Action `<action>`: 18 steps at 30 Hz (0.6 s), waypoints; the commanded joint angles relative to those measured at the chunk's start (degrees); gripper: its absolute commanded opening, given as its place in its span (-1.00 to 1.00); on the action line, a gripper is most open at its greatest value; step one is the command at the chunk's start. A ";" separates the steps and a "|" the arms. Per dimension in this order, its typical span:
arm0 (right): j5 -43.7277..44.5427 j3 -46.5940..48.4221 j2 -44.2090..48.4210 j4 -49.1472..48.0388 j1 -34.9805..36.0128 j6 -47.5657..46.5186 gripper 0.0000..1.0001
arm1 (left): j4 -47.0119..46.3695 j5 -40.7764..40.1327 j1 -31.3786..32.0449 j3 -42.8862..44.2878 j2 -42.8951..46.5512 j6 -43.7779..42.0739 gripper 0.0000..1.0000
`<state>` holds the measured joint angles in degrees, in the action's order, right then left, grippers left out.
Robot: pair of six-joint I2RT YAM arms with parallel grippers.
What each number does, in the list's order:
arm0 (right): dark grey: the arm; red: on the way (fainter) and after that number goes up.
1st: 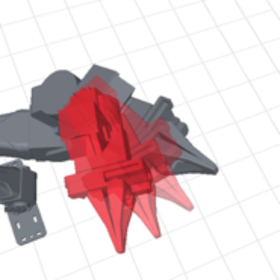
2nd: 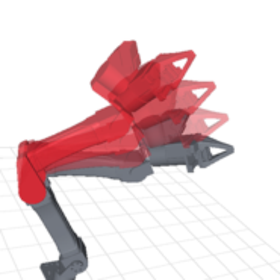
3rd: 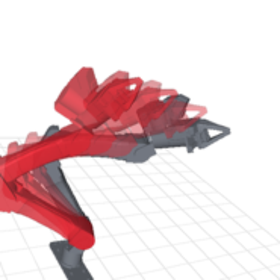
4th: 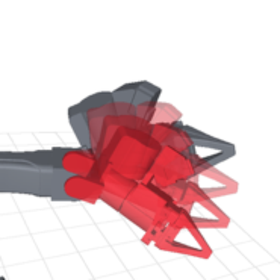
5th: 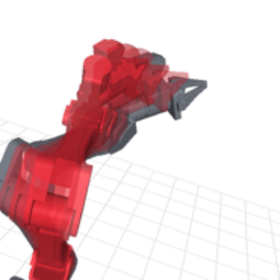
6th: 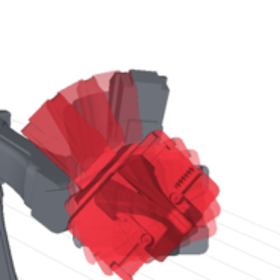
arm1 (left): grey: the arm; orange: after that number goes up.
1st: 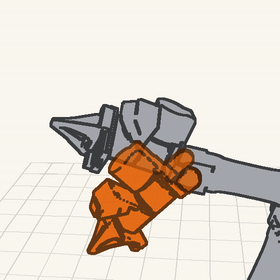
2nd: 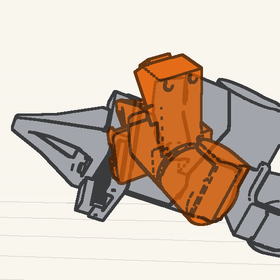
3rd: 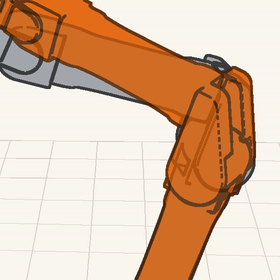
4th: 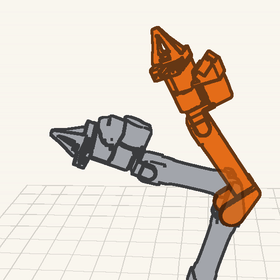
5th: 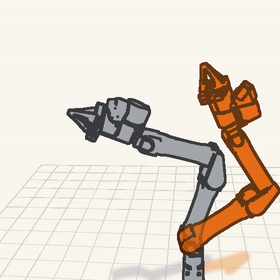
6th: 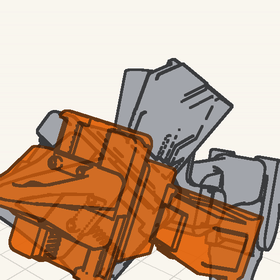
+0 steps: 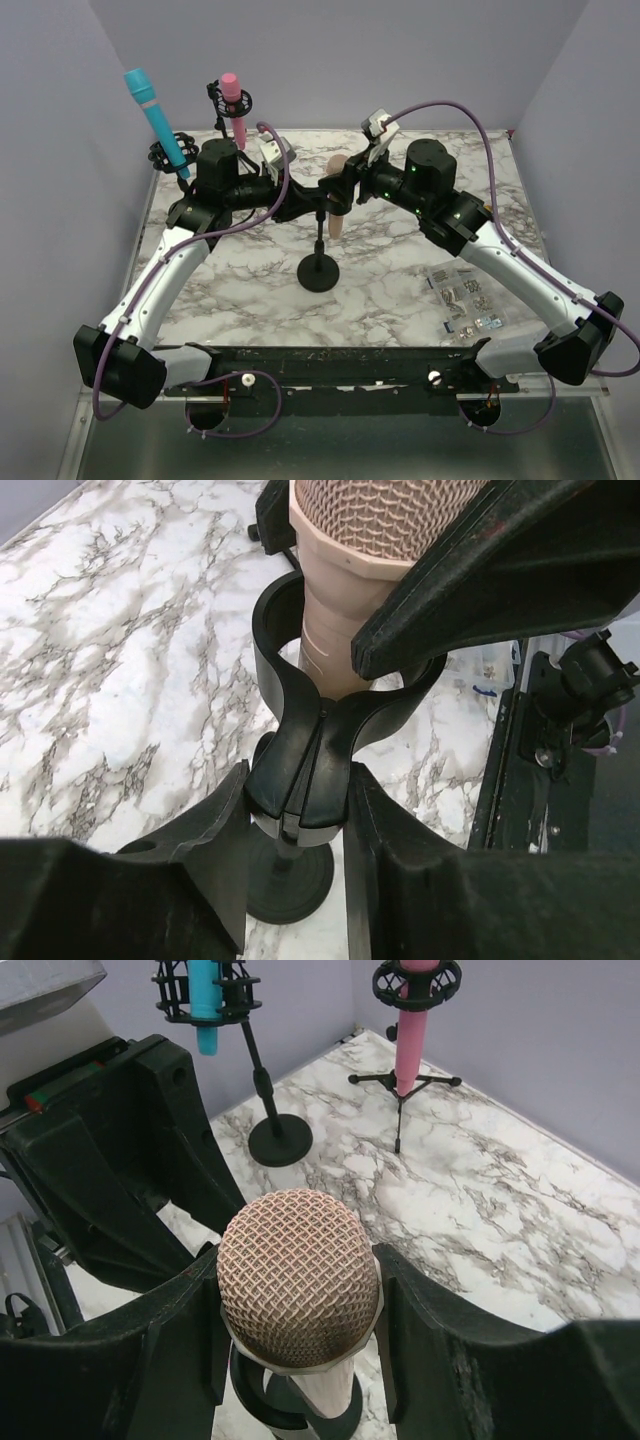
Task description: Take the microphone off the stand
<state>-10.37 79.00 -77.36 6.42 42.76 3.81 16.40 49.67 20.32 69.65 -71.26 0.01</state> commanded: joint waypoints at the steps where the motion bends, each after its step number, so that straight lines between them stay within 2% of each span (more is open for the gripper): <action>1: 2.23 0.30 2.11 -3.01 -0.16 0.97 -0.99 | 0.94 -3.24 0.85 0.74 0.98 -1.63 -1.00; 7: 10.03 2.43 3.33 -3.06 -0.14 2.64 -0.99 | 0.41 -5.29 1.18 0.28 1.81 -1.94 -1.00; 9: 15.05 2.20 4.10 -2.40 -0.15 2.17 -0.98 | 0.39 -6.66 1.24 0.33 2.33 -1.84 -1.00; 18: 32.62 -7.29 12.37 -0.60 -0.15 1.55 -0.99 | -5.67 -14.16 1.29 -3.61 7.31 -0.28 -1.00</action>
<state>10.57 75.68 -69.45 5.89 42.76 5.76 16.34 41.39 21.63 67.35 -67.33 -0.14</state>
